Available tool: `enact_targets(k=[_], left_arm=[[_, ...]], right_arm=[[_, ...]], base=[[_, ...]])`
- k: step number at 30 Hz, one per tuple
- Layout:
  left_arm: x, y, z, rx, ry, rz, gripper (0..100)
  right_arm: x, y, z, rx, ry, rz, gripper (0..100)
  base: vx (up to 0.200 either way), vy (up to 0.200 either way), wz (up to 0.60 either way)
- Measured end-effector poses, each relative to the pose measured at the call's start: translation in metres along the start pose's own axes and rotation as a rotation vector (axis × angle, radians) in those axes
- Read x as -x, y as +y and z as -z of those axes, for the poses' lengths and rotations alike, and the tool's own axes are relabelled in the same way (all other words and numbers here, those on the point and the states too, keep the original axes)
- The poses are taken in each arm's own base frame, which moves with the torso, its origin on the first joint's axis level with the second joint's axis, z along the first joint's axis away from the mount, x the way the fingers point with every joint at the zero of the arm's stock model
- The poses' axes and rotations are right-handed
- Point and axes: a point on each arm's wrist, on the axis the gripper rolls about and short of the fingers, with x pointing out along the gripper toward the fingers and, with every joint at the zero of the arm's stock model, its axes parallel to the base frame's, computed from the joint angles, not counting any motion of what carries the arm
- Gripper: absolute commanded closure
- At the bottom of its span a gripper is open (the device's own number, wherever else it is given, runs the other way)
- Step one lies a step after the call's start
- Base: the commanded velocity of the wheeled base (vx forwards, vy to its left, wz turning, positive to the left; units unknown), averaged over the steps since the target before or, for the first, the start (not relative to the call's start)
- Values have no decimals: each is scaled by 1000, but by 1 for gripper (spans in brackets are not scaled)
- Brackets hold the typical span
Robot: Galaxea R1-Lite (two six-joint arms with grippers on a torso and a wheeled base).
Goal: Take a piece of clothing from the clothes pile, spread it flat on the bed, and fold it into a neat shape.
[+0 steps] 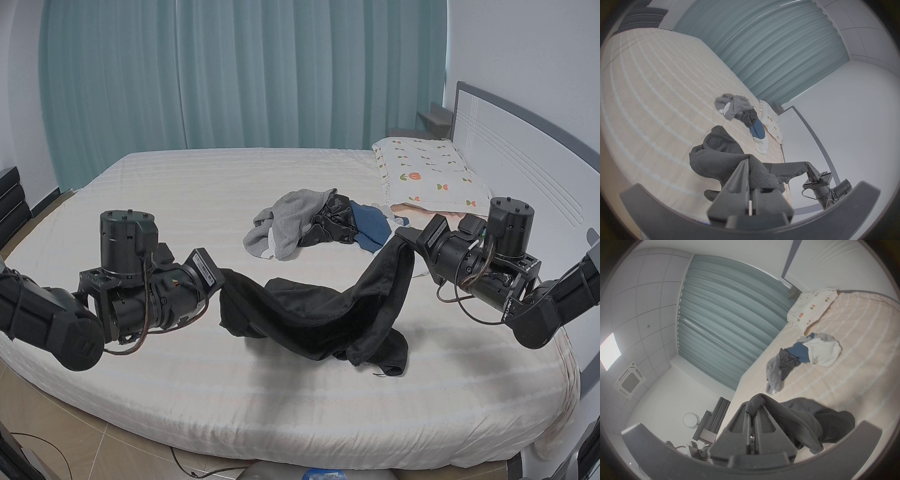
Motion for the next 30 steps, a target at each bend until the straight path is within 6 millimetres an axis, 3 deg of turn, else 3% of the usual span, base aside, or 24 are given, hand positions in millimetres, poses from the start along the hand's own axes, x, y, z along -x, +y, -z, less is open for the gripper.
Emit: enact_targets(k=[6, 21, 30], left_arm=[[3, 15, 10, 15, 10, 0, 100], [0, 26, 14, 23, 6, -28, 100], [0, 31, 3, 95, -22, -33, 100]], right_arm=[[-2, -9, 8, -5, 25, 31, 100], [-6, -11, 25, -1, 67, 45, 100], [-6, -8, 28, 6, 54, 37, 100]], base=[[-200, 0, 0], [0, 0, 0], [0, 200, 0]])
